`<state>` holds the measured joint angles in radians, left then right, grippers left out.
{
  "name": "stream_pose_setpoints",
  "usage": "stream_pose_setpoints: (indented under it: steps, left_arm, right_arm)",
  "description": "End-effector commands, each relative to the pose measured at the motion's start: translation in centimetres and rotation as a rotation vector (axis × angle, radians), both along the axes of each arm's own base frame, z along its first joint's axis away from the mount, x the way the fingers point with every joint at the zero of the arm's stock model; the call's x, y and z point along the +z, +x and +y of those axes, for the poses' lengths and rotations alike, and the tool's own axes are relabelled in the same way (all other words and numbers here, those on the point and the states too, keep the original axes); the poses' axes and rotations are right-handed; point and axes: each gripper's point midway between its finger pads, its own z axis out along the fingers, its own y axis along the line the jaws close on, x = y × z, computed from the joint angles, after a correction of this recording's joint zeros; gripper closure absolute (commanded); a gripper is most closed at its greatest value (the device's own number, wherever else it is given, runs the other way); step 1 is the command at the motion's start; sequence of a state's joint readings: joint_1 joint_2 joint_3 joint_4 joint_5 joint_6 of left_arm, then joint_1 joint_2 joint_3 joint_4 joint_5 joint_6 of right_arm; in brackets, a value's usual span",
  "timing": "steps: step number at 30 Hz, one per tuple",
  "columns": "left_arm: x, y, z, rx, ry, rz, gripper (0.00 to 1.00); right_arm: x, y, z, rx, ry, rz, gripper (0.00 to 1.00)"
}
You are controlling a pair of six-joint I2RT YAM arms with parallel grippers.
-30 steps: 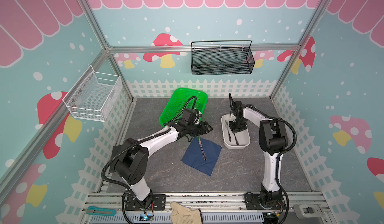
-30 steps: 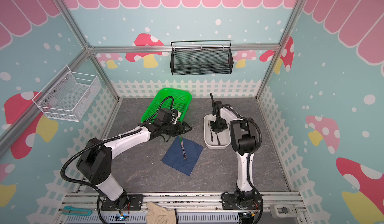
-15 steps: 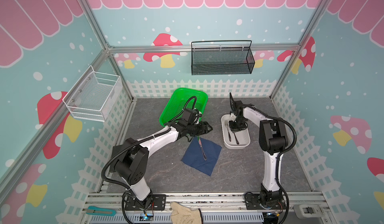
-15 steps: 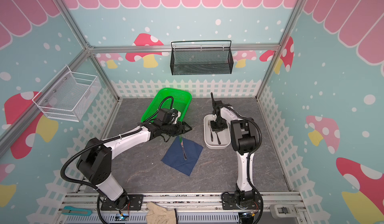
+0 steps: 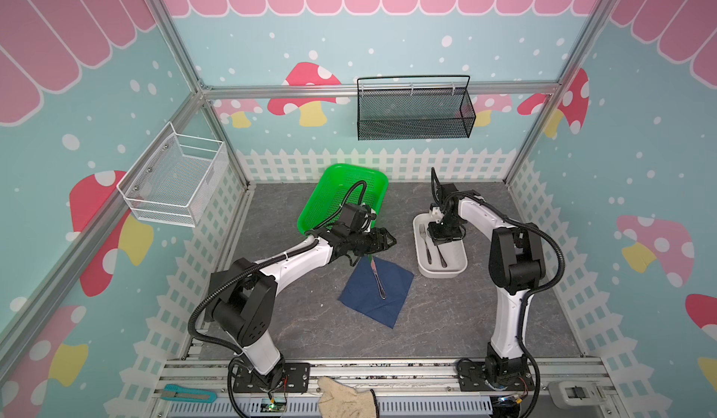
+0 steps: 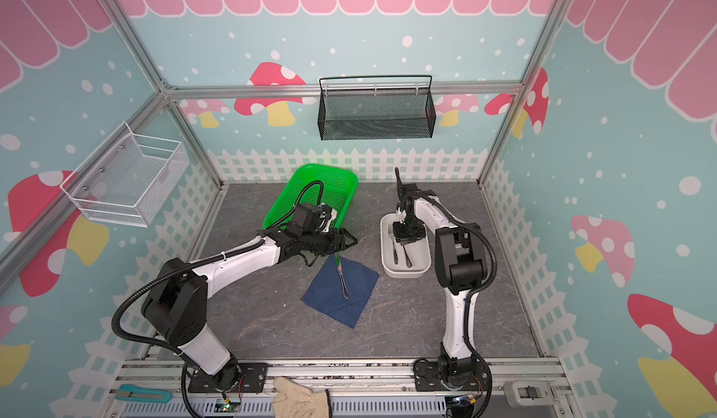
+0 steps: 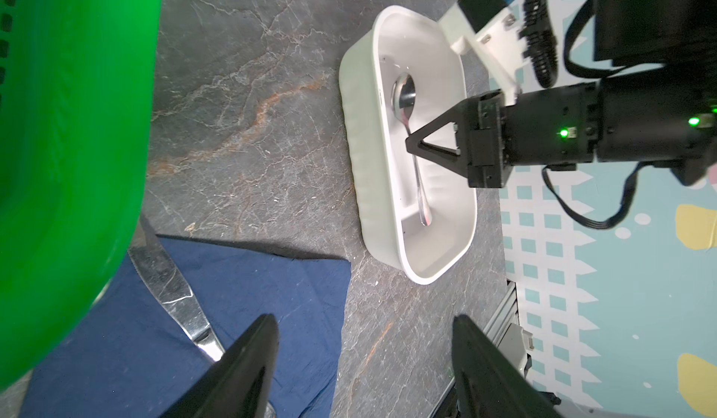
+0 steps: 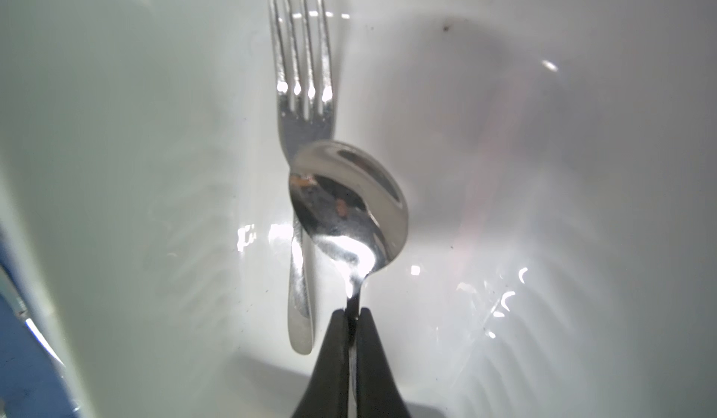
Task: Place the utensils on the paper napkin and roll it up
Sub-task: 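Lift the spoon and carry it over the napkin with the right gripper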
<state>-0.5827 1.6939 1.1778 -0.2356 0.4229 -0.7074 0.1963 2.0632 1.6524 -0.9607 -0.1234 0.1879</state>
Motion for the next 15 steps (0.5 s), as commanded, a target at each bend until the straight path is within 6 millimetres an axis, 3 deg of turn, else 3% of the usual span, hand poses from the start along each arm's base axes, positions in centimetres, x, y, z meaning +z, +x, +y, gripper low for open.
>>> stream_pose_setpoints:
  steps: [1,10,15]
  left_arm:
    - [0.8,0.0,0.4,0.011,-0.011,-0.018,0.27]
    - [0.5,0.4,1.2,0.040,0.001,-0.019,0.27]
    - [0.7,0.7,2.0,0.065,-0.005,-0.025,0.27]
  right_arm:
    - [2.0,-1.0,0.5,0.015,0.037,-0.005,0.93]
    - [7.6,-1.4,3.4,0.015,0.191,-0.131,0.92]
    - [8.2,-3.1,6.1,0.060,0.251,-0.116,0.92]
